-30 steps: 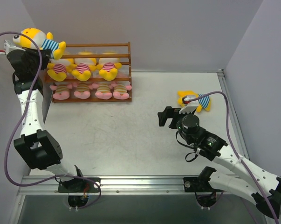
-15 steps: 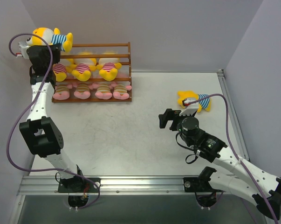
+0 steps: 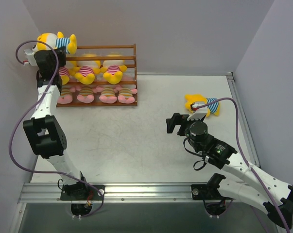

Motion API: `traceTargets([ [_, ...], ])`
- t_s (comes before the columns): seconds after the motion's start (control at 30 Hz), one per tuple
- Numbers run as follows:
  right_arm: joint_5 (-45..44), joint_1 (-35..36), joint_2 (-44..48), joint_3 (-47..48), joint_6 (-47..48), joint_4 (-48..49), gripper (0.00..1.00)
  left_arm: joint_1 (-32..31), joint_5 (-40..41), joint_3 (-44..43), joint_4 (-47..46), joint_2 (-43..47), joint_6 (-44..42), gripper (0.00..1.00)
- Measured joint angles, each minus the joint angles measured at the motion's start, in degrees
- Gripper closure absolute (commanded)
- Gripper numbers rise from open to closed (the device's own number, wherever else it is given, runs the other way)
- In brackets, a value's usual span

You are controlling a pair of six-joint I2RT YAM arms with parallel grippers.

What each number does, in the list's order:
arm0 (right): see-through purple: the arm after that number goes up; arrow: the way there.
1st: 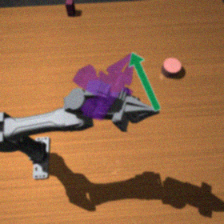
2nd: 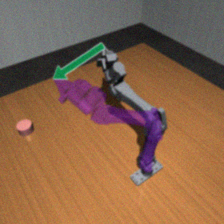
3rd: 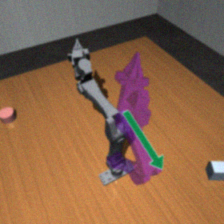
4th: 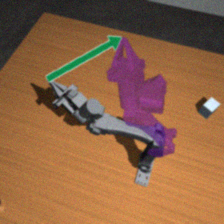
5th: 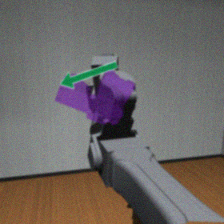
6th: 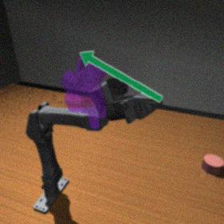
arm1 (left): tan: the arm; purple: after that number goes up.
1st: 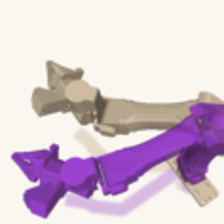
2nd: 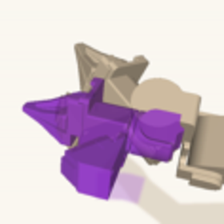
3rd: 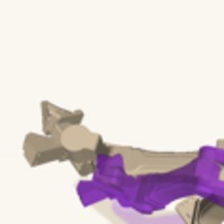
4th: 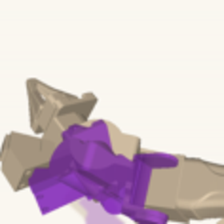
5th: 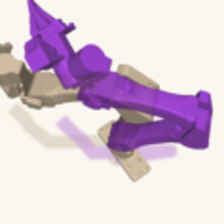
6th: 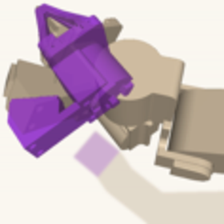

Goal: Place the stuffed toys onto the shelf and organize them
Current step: Place the stuffed toy onto shelf

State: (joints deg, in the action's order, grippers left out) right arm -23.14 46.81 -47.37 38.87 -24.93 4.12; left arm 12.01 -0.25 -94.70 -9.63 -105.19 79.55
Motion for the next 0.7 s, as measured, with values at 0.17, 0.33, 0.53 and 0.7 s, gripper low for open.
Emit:
traceTargets([
  [0.17, 0.00, -0.02, 0.00, 0.00, 0.15, 0.00, 0.04, -0.26, 0.04, 1.60, -0.70, -0.72, 1.92, 0.82],
  [0.33, 0.00, -0.24, 0.00, -0.02, 0.20, 0.00, 0.04, -0.44, 0.02, 2.23, -1.68, -0.72, 2.89, 0.76],
  [0.53, 0.00, -0.39, 0.00, -0.11, 0.22, 0.02, 0.04, -0.46, -0.31, 2.49, -2.27, -0.72, 3.96, 0.64],
  [0.7, 0.00, -0.46, 0.02, -0.11, 0.20, 0.02, 0.04, -0.52, -0.48, 2.60, -2.25, -0.72, 4.24, 0.60],
])
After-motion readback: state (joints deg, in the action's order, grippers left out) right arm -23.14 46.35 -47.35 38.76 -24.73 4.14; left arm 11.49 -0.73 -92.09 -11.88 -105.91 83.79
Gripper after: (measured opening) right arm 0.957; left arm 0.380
